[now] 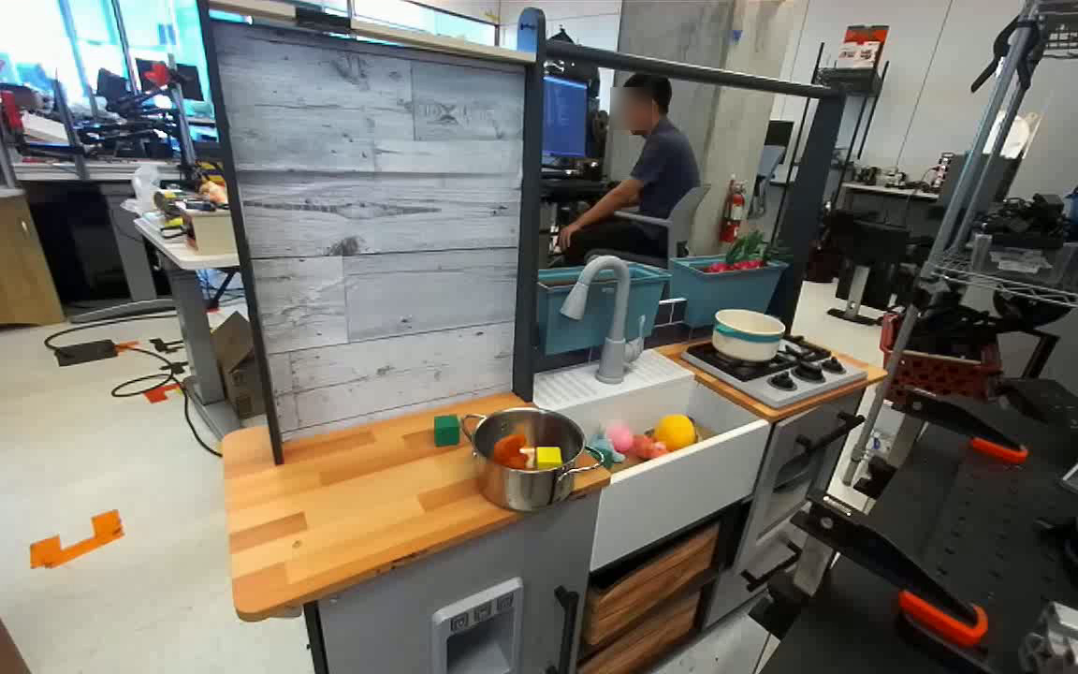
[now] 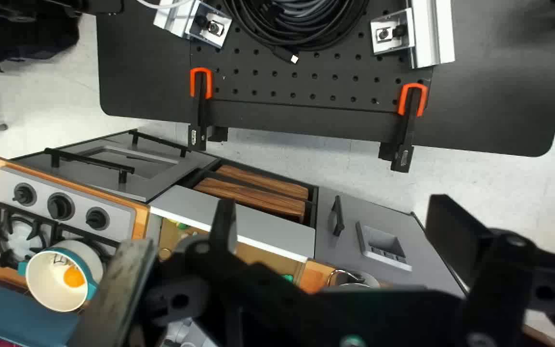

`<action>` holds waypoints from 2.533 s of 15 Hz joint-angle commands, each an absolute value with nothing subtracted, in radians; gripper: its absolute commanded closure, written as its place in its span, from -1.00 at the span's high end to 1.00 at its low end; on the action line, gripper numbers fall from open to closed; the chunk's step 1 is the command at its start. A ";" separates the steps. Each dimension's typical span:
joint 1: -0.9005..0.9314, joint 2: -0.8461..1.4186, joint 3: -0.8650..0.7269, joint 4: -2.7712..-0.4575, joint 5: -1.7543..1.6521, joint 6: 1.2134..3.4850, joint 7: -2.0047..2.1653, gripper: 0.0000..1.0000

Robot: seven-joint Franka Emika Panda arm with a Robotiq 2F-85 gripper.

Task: Remove the plush toy from the silver pot.

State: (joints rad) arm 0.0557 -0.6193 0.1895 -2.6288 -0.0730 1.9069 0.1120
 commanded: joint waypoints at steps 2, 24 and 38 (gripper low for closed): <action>0.073 -0.617 0.174 -2.627 -0.082 1.904 0.121 1.00; 0.073 -0.617 0.174 -2.627 -0.082 1.904 0.121 1.00; 0.042 -0.380 0.158 -2.584 -0.085 2.231 0.144 1.00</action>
